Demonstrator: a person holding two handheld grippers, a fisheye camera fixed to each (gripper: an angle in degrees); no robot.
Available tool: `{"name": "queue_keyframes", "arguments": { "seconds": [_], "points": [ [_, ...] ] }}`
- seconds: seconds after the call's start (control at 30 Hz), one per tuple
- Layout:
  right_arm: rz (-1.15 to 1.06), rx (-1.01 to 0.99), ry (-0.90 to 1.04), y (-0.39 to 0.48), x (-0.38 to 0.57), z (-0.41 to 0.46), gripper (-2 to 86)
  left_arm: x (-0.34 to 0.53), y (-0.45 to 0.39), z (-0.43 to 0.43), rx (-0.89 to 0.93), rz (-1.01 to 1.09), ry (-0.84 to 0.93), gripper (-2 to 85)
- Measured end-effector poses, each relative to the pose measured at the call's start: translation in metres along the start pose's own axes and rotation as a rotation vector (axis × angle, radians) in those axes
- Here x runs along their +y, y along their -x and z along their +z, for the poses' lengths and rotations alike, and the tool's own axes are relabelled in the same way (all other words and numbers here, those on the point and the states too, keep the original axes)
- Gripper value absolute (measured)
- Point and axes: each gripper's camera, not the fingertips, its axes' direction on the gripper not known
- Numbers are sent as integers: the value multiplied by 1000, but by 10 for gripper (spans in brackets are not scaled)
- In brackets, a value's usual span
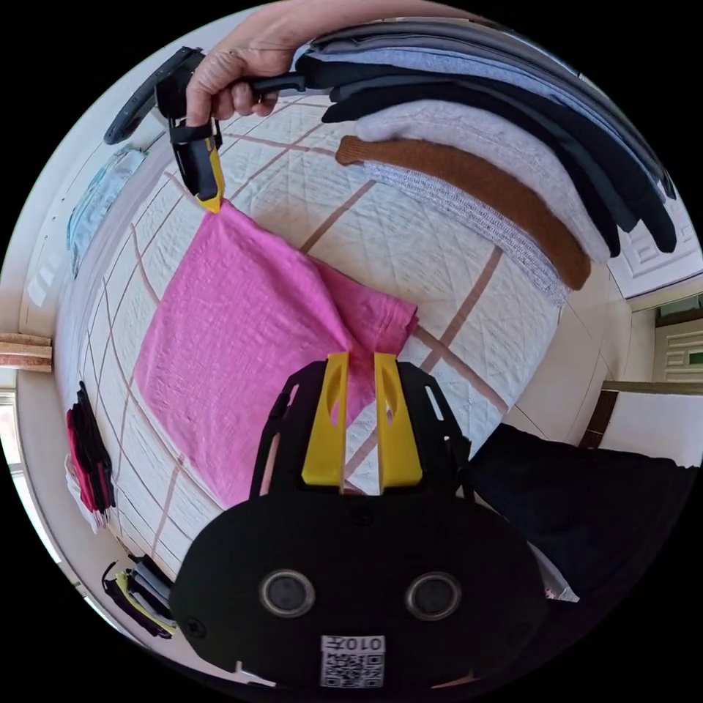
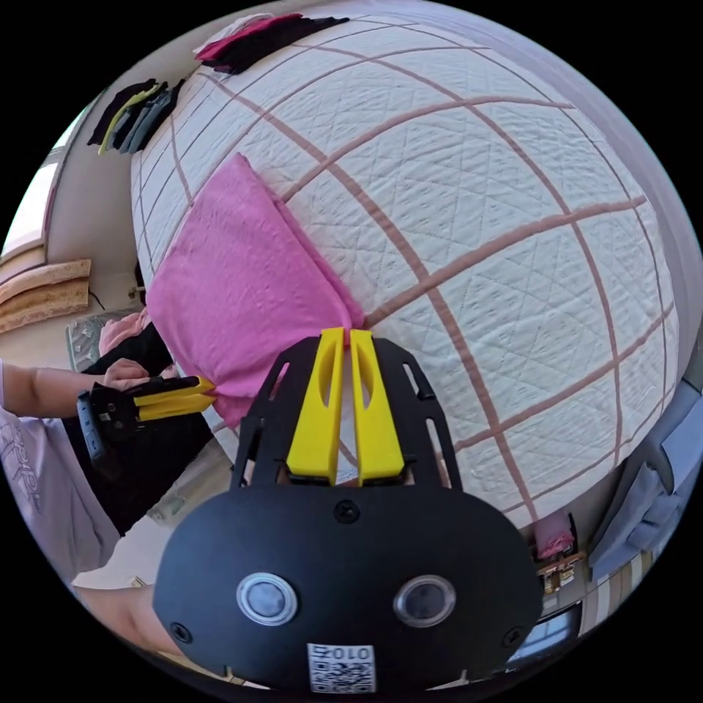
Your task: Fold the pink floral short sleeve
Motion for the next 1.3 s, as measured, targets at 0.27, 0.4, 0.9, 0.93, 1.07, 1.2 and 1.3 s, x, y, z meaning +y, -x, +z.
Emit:
{"name": "queue_keyframes", "arguments": {
  "seconds": [0.27, 0.4, 0.9, 0.93, 1.07, 1.2, 1.3],
  "points": [
    [183, 271, -57, 41, 39, -18, 44, 55, 56, -56, 163, -87, -106, 72],
    [258, 250, -275, 98, 95, -34, 46, 144, 93, -92, -57, -250, -120, 73],
    [-143, 146, -528, 303, 154, 24, 101, 210, 218, -65, 43, -215, -93, 29],
    [-172, 158, -525, 309, 146, 28, 101, 215, 234, -70, 107, -219, -107, 22],
    [-187, 152, -400, 314, 118, 50, 68, 232, 272, -81, 204, -210, -136, 7],
    [-77, 89, -421, 309, 127, 48, 44, 247, 280, -92, 171, -181, -119, 10],
    [-18, 20, -449, 309, 143, 45, 43, 251, 266, -100, 137, -143, -121, 18]
  ]
}}
